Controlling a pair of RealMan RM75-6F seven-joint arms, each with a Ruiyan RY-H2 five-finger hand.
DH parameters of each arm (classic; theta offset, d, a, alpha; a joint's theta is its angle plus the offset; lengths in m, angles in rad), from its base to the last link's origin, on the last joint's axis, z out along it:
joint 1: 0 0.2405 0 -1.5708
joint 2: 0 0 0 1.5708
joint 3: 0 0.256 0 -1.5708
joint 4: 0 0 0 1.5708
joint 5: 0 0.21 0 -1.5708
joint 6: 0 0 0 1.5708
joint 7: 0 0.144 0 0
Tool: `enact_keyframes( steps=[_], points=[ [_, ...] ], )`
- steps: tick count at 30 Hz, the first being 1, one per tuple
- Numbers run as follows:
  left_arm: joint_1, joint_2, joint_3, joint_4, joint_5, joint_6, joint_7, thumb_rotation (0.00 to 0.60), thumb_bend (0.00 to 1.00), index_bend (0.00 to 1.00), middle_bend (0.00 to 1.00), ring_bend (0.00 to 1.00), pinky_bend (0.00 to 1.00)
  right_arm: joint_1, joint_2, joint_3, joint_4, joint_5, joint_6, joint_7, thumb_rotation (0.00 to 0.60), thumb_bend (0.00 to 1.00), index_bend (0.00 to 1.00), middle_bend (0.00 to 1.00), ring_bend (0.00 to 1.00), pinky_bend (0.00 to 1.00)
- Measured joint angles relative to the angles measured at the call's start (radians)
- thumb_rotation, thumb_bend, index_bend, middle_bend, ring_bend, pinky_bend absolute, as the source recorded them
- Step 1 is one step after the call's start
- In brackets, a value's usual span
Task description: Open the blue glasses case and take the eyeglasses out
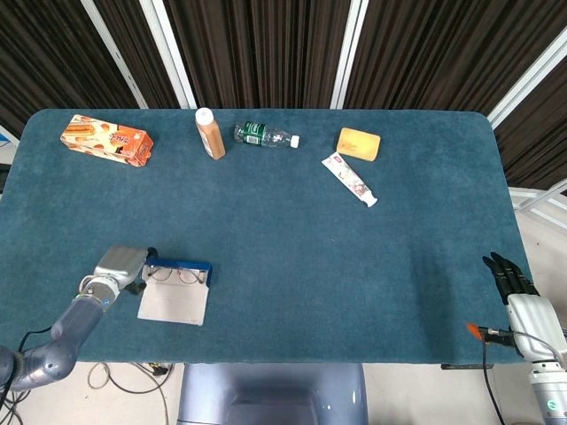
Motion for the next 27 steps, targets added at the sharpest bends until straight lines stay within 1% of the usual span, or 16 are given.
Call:
enact_keyframes(
  steps=[4, 8, 13, 16, 19, 22, 27],
  points=[
    [0.018, 0.014, 0.013, -0.013, 0.025, -0.002, -0.018, 0.600, 0.33, 0.24, 0.88, 0.79, 0.90, -0.001, 0.000, 0.000, 0.000, -0.001, 0.002, 0.001, 0.600, 0.16, 0.00, 0.00, 0.00, 0.19],
    [0.038, 0.034, 0.014, -0.032, 0.062, 0.010, -0.047, 0.600, 0.33, 0.24, 0.88, 0.79, 0.91, -0.001, 0.001, 0.000, 0.001, -0.003, 0.003, 0.004, 0.600, 0.16, 0.00, 0.00, 0.00, 0.19],
    [0.074, 0.056, -0.008, -0.048, 0.124, 0.058, -0.103, 0.600, 0.33, 0.26, 0.90, 0.81, 0.91, -0.001, 0.001, -0.001, 0.001, -0.005, 0.003, 0.005, 0.600, 0.16, 0.00, 0.00, 0.00, 0.19],
    [0.099, 0.054, -0.029, -0.045, 0.149, 0.108, -0.135, 0.600, 0.31, 0.30, 0.93, 0.83, 0.93, -0.001, 0.000, -0.001, 0.001, -0.005, 0.003, 0.004, 0.600, 0.16, 0.00, 0.00, 0.00, 0.19],
    [0.122, 0.034, -0.050, -0.033, 0.170, 0.167, -0.153, 0.600, 0.30, 0.33, 0.95, 0.85, 0.95, -0.001, 0.000, -0.001, 0.000, -0.004, 0.002, 0.003, 0.600, 0.16, 0.00, 0.00, 0.00, 0.19],
    [0.135, -0.007, -0.066, -0.017, 0.180, 0.221, -0.145, 0.600, 0.30, 0.38, 0.96, 0.87, 0.96, 0.000, 0.000, -0.001, -0.001, -0.003, 0.001, 0.002, 0.600, 0.16, 0.00, 0.00, 0.00, 0.19],
    [0.138, -0.092, -0.091, 0.011, 0.172, 0.258, -0.099, 0.600, 0.30, 0.42, 0.97, 0.88, 0.96, 0.000, 0.001, -0.001, -0.002, -0.003, 0.001, 0.002, 0.600, 0.16, 0.00, 0.00, 0.00, 0.19]
  ],
)
